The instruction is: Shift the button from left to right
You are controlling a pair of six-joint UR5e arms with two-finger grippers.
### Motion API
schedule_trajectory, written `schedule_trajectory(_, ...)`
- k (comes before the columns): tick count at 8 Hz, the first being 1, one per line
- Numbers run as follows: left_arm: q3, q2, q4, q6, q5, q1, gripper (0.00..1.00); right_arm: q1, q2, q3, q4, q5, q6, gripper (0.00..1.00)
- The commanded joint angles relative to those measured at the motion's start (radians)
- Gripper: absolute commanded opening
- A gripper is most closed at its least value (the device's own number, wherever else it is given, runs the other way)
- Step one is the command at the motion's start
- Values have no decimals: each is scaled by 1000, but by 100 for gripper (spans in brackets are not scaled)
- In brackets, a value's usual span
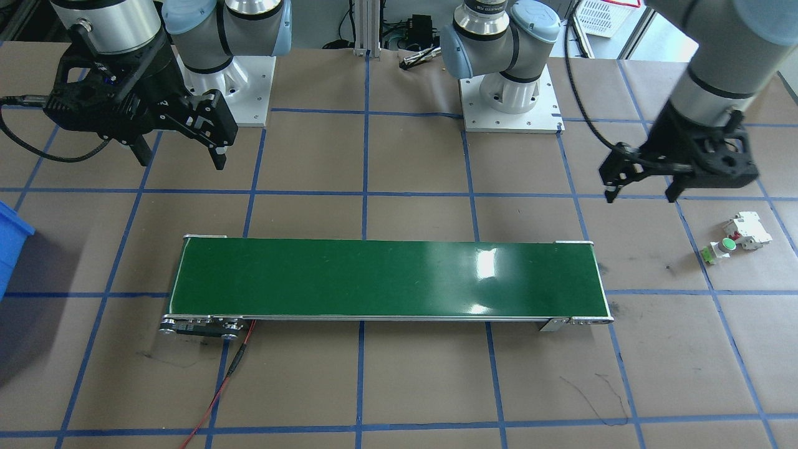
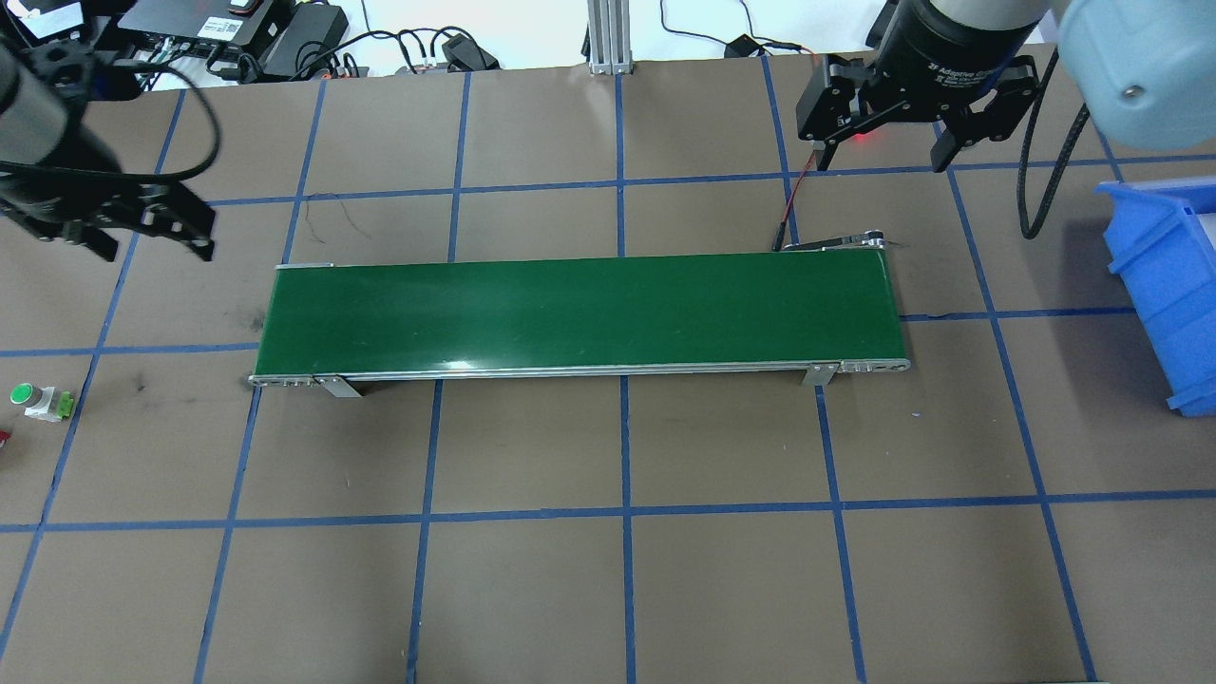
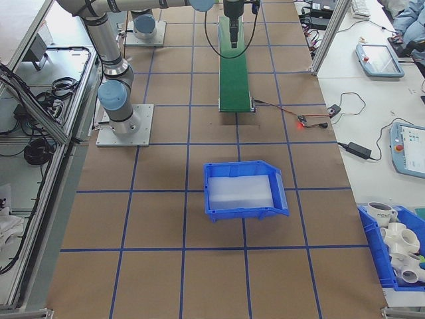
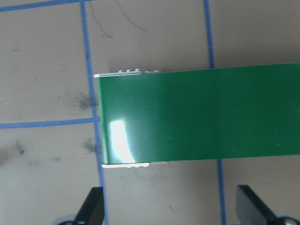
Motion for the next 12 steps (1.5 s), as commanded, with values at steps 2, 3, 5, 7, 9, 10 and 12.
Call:
schedule_trajectory(2, 0, -128, 42, 303, -2, 389, 100, 0, 0, 0, 0, 1, 0, 100)
schedule_trajectory(3, 1, -174, 75, 347, 4, 434, 100, 0, 0, 0, 0, 1, 0, 100)
schedule_trajectory(5, -2, -278, 229, 518, 24, 506, 100, 0, 0, 0, 0, 1, 0, 100)
schedule_trajectory(7, 0, -381, 304, 522, 21, 555, 100, 0, 0, 0, 0, 1, 0, 100)
schedule_trajectory(9, -2, -444, 360, 524, 24, 557, 100, 0, 0, 0, 0, 3, 0, 100)
schedule_trajectory(10, -3, -461, 360, 501, 23, 557, 100, 0, 0, 0, -2, 3, 0, 100)
schedule_trajectory(12, -2, -478, 360, 471, 12, 555, 100, 0, 0, 0, -2, 3, 0, 100)
